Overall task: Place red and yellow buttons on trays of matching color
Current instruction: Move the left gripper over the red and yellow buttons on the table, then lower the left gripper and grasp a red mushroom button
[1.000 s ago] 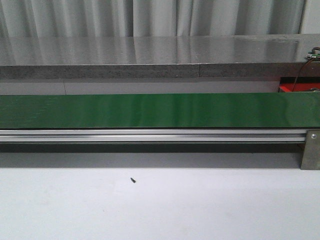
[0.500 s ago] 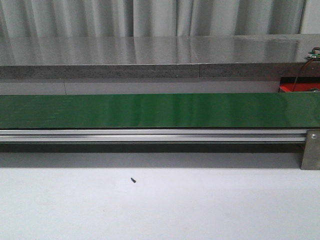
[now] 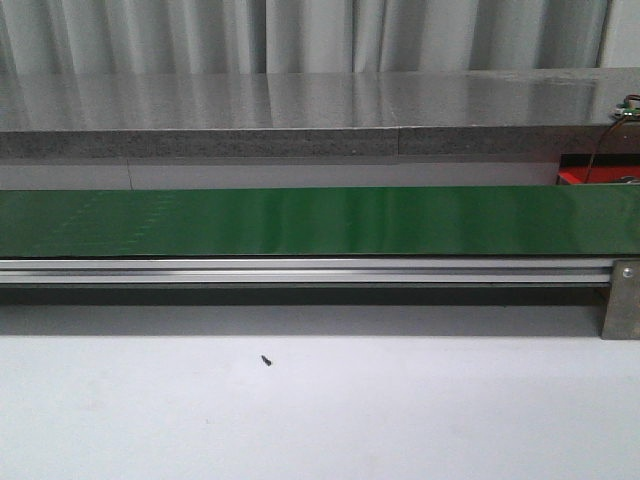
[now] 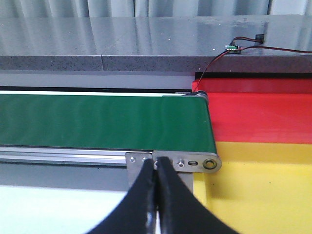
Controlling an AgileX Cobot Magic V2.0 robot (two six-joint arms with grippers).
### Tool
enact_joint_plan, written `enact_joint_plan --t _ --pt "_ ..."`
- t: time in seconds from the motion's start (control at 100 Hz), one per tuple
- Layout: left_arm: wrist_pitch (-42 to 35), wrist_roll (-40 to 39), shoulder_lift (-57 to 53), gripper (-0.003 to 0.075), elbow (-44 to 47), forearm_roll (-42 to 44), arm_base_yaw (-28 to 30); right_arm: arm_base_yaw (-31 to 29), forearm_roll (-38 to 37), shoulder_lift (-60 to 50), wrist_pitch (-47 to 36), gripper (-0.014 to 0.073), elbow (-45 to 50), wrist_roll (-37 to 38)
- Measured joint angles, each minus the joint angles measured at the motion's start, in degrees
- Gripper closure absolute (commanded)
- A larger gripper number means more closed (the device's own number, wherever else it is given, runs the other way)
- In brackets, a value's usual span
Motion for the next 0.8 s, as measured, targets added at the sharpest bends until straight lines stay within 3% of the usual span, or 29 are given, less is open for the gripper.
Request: enact_joint_plan --t 0.11,0.32,0.46,0.57,0.8 --pt "2.6 -9.4 1.8 0.0072 -1.8 11.5 0.0 0.0 0.0 0.0 0.0 0.066 0.0 0.0" --pt "3.1 -19.8 7.0 0.0072 -4.9 21.8 1.4 0.0 0.0 0.0 0.0 0.066 0.0 0.0" --pt "2.1 -21.0 11.7 0.0073 -6.6 22.9 8.4 0.0 0.0 0.0 0.0 0.066 0.0 0.0" --pt "-0.5 -20.3 14.9 0.0073 -6.9 22.4 17.2 0.0 0.0 0.0 0.0 0.066 0.0 0.0" --pt "-6.7 -11.8 20.8 0.0083 -6.9 12.2 30.3 0.0 0.0 0.0 0.0 0.066 0.0 0.0"
